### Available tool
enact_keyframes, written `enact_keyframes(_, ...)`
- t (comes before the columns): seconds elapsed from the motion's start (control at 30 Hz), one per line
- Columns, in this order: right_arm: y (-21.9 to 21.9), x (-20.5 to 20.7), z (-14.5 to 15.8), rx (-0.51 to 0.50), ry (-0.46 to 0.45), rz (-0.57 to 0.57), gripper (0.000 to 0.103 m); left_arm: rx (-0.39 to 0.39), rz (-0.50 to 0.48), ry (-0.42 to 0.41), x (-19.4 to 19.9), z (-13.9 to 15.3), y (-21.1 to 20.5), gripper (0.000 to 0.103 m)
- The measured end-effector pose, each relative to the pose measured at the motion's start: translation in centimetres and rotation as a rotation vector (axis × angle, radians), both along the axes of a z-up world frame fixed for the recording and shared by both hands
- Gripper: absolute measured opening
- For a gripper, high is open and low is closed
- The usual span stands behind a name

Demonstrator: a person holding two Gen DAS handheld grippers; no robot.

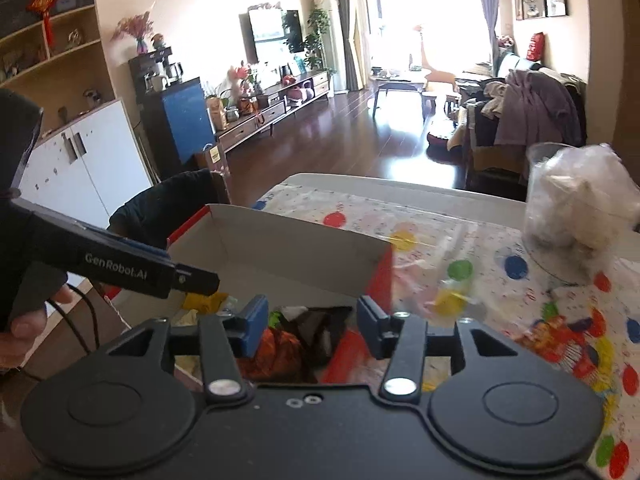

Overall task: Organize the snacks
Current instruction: 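Move both open tools back over the remaining snacks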

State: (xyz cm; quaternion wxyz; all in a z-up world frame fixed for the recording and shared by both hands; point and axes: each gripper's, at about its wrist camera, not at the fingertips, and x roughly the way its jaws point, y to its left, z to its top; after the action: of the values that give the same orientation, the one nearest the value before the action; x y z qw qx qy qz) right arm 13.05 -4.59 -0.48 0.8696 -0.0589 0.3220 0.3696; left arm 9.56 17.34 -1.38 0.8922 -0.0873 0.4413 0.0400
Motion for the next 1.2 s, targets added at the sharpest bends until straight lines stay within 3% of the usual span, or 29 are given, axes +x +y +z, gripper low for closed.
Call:
enact_keyframes(0.37, -10.8, -0.1, -0.7, -0.011, 0.003, -0.119, 0.054, -0.003, -0.163, -0.038, 2.2, -0.7, -10.1, 0.081)
enact_keyframes(0.43, -12.6, 0.3, -1.1, -0.03, 0.017, -0.136, 0.066, -0.01, -0.187, -0.043, 2.6, -1.1, -11.9, 0.081)
enact_keyframes(0.47, -13.5, 0.3, -1.4, -0.037, 0.02, -0.146, 0.086, -0.012, -0.189, -0.051, 2.9, -1.3, -12.8, 0.081)
enact_keyframes(0.5, -14.4, 0.5, -1.6, -0.039, 0.019, -0.157, 0.096, -0.015, -0.188, -0.06, 3.1, -1.6, -13.6, 0.082)
enact_keyframes(0.77, -20.6, 2.3, -2.8, -0.132, -0.017, -0.262, 0.103, -0.017, -0.231, -0.056, 5.4, -4.7, -20.1, 0.085)
enact_keyframes(0.97, -25.6, 5.5, -5.0, -0.148, 0.032, -0.331, 0.103, -0.021, -0.251, -0.035, 7.3, -7.2, -24.6, 0.085)
enact_keyframes(1.2, -28.0, 9.0, -7.5, -0.166, 0.095, -0.352, 0.103, -0.018, -0.289, 0.013, 10.1, -10.1, -29.4, 0.085)
